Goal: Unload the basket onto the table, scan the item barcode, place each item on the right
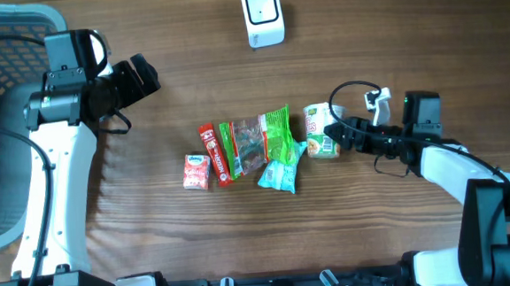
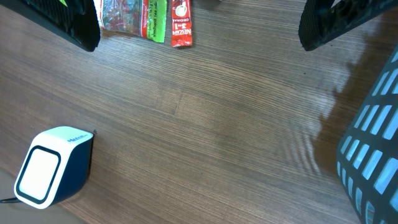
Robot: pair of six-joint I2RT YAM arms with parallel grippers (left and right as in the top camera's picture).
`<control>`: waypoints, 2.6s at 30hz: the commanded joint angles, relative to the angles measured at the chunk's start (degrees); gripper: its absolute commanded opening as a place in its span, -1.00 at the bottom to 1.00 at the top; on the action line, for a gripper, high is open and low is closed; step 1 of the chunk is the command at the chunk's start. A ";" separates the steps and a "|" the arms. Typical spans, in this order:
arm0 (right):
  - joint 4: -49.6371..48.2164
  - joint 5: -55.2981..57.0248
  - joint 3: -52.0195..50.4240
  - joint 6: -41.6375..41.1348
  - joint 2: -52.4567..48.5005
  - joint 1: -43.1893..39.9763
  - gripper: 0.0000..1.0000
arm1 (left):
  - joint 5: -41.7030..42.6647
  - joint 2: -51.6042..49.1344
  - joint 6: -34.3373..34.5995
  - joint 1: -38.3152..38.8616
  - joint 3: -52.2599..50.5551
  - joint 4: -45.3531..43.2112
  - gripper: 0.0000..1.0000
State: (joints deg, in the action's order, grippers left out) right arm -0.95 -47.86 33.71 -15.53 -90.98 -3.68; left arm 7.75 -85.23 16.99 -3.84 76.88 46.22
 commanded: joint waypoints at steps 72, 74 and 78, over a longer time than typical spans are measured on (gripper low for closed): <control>37.53 3.39 33.35 37.57 -13.81 8.98 0.78 | -0.15 0.37 -0.72 -0.42 0.33 -0.15 1.00; 34.38 4.35 33.35 36.26 -14.32 9.42 0.83 | -0.15 0.37 -0.72 -0.42 0.33 -0.15 1.00; 32.46 4.39 33.33 36.54 -16.06 9.92 0.92 | -0.15 0.37 -0.72 -0.42 0.33 -0.15 1.00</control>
State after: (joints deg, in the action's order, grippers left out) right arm 32.27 -44.77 66.63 21.43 -105.30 5.76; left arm 7.75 -85.23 16.99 -3.84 76.88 46.22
